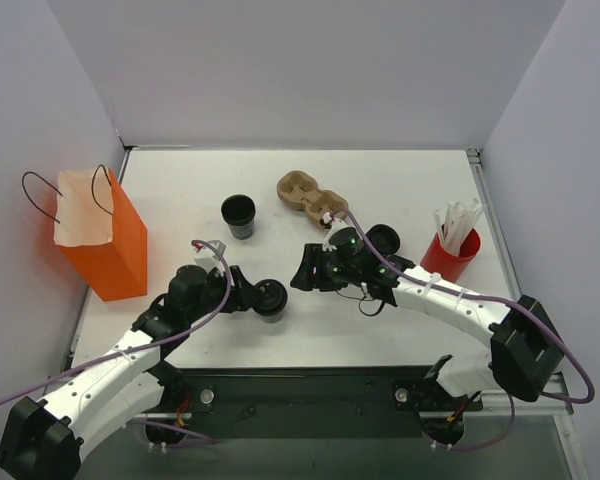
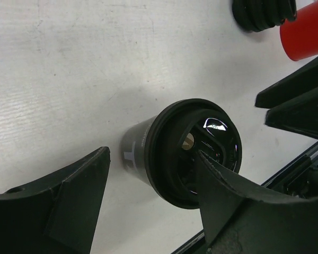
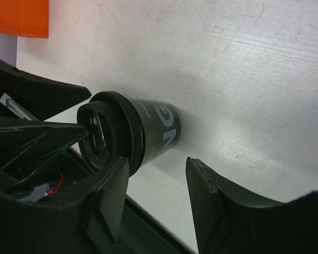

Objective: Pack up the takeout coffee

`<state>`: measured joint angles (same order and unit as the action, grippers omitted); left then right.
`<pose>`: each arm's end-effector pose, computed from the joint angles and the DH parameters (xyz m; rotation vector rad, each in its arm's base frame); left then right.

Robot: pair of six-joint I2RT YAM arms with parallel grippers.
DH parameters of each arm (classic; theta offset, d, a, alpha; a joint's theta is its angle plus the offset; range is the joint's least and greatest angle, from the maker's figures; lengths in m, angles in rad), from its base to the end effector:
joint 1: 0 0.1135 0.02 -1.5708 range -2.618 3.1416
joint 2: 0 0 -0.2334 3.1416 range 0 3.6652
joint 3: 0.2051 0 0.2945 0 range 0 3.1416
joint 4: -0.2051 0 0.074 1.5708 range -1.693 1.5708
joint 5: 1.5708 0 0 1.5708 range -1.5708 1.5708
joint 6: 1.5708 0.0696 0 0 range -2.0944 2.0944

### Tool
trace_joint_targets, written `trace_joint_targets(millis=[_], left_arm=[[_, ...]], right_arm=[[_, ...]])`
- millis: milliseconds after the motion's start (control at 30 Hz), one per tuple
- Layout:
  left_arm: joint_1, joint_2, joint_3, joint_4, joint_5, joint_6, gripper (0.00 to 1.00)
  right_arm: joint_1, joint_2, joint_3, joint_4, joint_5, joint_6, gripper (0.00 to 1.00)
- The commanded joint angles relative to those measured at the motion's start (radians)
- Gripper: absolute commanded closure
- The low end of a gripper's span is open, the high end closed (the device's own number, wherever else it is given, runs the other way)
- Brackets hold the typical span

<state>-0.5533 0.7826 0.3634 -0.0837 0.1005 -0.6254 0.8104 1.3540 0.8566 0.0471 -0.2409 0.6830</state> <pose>0.2242 -0.1467 0.1465 -0.0138 2.1773 -0.8062 0.2494 0.2863 0.1949 -0.3085 2.1973 1.1392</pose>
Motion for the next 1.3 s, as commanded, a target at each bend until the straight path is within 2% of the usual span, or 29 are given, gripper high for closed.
trace_joint_targets(millis=[0,267,567,833,1100,1267], left_arm=[[0.004,0.029,-0.021,0.137,0.044,-0.003,0.26],[0.003,0.043,-0.058,0.174,0.042,-0.014,0.27],[0.003,0.018,-0.119,0.191,0.033,-0.056,0.3],[0.001,0.049,-0.205,0.291,0.047,-0.131,0.35],[-0.002,0.138,-0.23,0.372,0.051,-0.161,0.43],[-0.002,0.185,-0.241,0.406,0.045,-0.171,0.47]], right_arm=[[-0.017,0.0,-0.068,0.175,-0.084,0.113,0.53],[-0.022,0.022,-0.171,0.348,-0.15,0.17,0.58],[-0.023,0.072,-0.249,0.477,-0.149,0.237,0.65],[-0.024,0.138,-0.333,0.669,-0.187,0.323,0.71],[-0.088,0.151,-0.363,0.726,-0.215,0.311,0.74],[-0.108,0.114,-0.343,0.694,-0.256,0.28,0.74]])
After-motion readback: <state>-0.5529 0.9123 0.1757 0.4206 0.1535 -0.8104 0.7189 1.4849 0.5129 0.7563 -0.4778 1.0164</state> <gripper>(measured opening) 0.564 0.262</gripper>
